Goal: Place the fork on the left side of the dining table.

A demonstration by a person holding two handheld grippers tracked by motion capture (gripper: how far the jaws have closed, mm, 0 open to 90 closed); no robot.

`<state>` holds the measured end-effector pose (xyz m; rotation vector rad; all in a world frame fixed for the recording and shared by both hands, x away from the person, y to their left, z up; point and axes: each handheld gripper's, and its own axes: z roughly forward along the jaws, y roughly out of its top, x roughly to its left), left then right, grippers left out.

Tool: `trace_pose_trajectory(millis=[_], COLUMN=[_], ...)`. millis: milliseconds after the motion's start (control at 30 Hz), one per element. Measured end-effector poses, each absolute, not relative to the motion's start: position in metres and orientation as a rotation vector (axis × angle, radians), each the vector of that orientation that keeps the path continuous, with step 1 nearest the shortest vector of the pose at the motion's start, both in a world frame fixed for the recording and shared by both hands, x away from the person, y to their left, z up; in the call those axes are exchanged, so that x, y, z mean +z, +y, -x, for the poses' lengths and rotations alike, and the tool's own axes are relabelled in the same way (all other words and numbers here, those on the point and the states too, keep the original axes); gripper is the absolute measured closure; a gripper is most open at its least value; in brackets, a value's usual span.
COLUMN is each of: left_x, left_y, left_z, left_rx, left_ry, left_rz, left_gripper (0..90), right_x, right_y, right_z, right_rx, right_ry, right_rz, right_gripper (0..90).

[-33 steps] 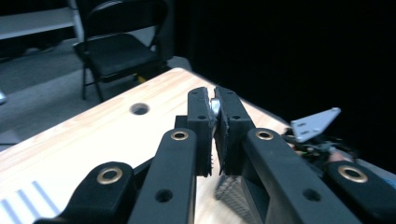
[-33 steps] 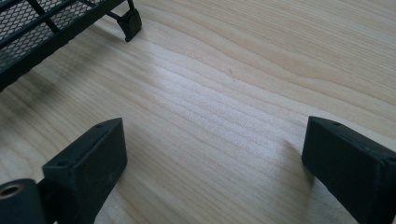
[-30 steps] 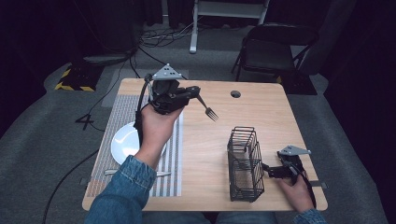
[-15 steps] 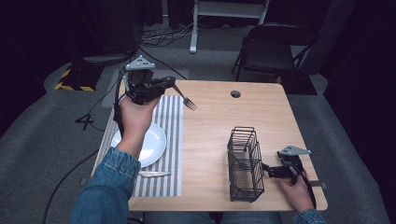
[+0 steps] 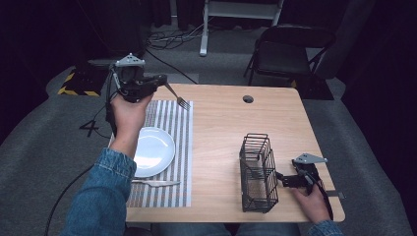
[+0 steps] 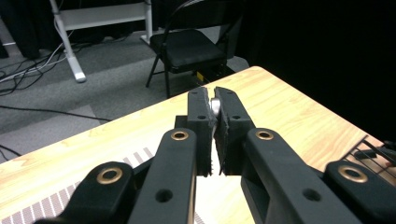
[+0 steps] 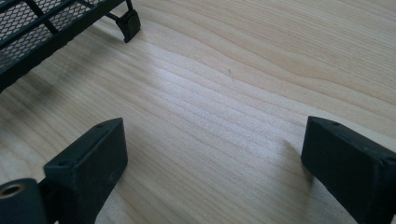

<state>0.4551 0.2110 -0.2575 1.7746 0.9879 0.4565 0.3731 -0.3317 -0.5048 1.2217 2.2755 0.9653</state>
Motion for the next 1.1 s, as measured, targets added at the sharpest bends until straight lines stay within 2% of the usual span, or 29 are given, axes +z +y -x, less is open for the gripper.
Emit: trace_pose_trajectory(millis=[500, 1100], left_x=[-0.282, -0.331], left_y=[0.234, 0.238], left_z=[-0.491, -0.527], left_rx=[0.437, 0.383], left_ry=[1.081, 1.194], left_rz=[-1.761, -1.822], left_gripper=[85.7, 85.7], right_x=[-0.505, -0.505], right_y=[-0.332, -0.332], right_z=[-0.373, -0.373], right_rx=[0.965, 0.965], right_ry=[2.275, 2.275], right_rz=[-1.222, -1.222], right_gripper=[7.0, 7.1])
